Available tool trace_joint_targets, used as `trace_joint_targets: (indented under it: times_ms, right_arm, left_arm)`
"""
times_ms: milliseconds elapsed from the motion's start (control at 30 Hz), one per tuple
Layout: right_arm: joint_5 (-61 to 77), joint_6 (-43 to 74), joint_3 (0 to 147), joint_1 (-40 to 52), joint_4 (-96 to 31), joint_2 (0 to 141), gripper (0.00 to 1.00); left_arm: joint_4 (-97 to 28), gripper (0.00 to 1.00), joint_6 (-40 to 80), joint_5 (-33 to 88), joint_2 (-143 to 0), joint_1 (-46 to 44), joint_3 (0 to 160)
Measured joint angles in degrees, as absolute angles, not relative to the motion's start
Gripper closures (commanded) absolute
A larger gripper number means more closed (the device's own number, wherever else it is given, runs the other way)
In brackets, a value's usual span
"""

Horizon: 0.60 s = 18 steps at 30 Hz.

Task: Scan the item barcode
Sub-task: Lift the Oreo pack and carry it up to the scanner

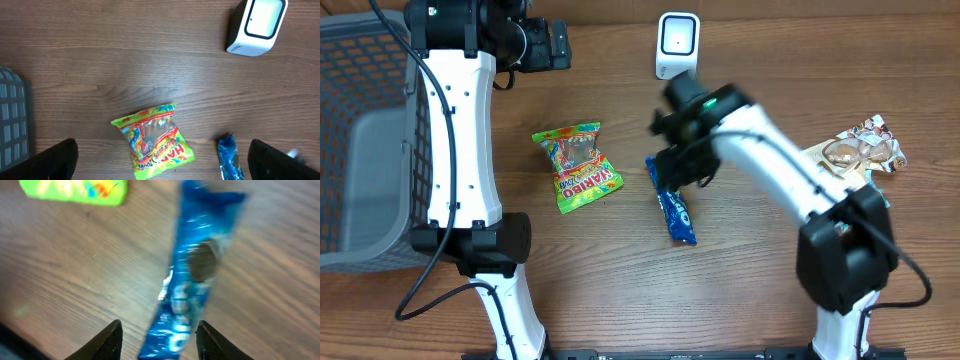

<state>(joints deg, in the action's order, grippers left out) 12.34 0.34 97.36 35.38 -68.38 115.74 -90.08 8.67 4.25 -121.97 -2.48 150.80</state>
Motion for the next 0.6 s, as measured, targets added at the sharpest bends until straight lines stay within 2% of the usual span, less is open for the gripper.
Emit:
trace_joint_targets:
  times_ms: [167, 300, 600]
  right_arm:
    - [0.71, 4.99, 94.08, 45.36, -68.6, 115.79, 0.54]
    - [-8.23, 7.86, 90.98, 50.02, -67.57, 115.79, 0.54]
    - [-16.05, 9.5, 82.87, 51.37, -62.13, 115.79, 0.53]
  left_arm:
    - [-90.08, 0.0, 8.67, 4.25, -121.97, -2.48, 150.8]
    - [-90.06, 0.0, 8.67, 4.23, -121.97, -2.48, 150.8]
    - [-90.08, 0.0, 8.67, 4.25, -121.97, -2.48, 150.8]
